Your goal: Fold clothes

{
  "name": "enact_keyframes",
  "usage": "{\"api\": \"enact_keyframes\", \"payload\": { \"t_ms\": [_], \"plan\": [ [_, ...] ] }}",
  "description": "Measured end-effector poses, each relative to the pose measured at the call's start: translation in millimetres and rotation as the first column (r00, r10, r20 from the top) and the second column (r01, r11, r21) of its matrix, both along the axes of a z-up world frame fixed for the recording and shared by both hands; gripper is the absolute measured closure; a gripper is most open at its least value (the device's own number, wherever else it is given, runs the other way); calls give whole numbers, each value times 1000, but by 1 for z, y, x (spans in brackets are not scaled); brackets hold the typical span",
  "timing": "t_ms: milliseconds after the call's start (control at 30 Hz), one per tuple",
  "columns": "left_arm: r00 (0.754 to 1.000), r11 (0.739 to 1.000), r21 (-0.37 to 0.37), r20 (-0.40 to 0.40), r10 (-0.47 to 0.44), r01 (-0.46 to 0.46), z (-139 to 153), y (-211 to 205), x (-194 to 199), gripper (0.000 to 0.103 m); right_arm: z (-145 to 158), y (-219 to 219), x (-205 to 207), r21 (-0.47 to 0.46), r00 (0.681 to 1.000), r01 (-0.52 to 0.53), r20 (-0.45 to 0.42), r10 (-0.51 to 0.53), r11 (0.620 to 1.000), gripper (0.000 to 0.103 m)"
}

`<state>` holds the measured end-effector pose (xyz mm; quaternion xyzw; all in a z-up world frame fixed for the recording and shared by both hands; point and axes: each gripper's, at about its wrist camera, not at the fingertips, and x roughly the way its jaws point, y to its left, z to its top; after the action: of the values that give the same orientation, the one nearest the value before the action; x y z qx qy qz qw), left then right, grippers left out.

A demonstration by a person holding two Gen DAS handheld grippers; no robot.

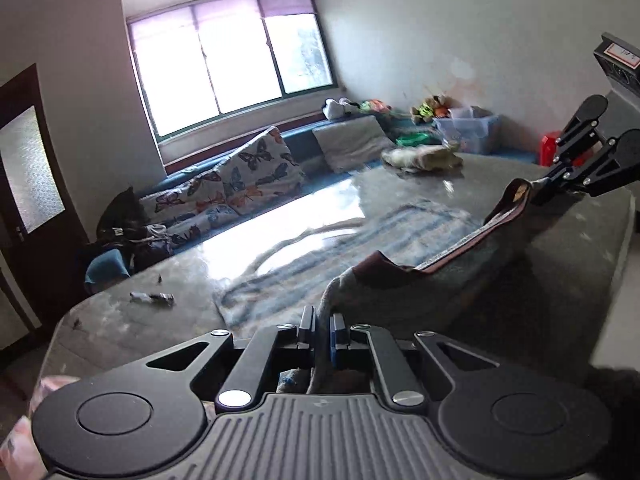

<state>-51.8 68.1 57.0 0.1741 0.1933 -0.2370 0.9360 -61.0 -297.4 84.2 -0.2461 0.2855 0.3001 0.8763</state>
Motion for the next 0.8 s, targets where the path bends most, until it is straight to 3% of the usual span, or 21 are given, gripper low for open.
{"api": "enact_keyframes", "payload": {
  "t_ms": [167,367,600,800],
  "plan": [
    [1000,1000,-1,-14,11,-11,10,-6,66,96,12,5,60,22,1000,27,-9,-27,999,99],
    [999,999,48,-49,3,-1,14,-21,149,96,13,9,140,32,995,74,-66,-72,997,99],
    [992,990,138,-129,17,1,-19,-39,237,96,-28,19,233,18,974,147,-174,-142,989,99],
    [978,988,147,-197,66,-37,-53,-41,286,92,-67,21,275,52,954,220,-220,-204,974,96]
  ]
}}
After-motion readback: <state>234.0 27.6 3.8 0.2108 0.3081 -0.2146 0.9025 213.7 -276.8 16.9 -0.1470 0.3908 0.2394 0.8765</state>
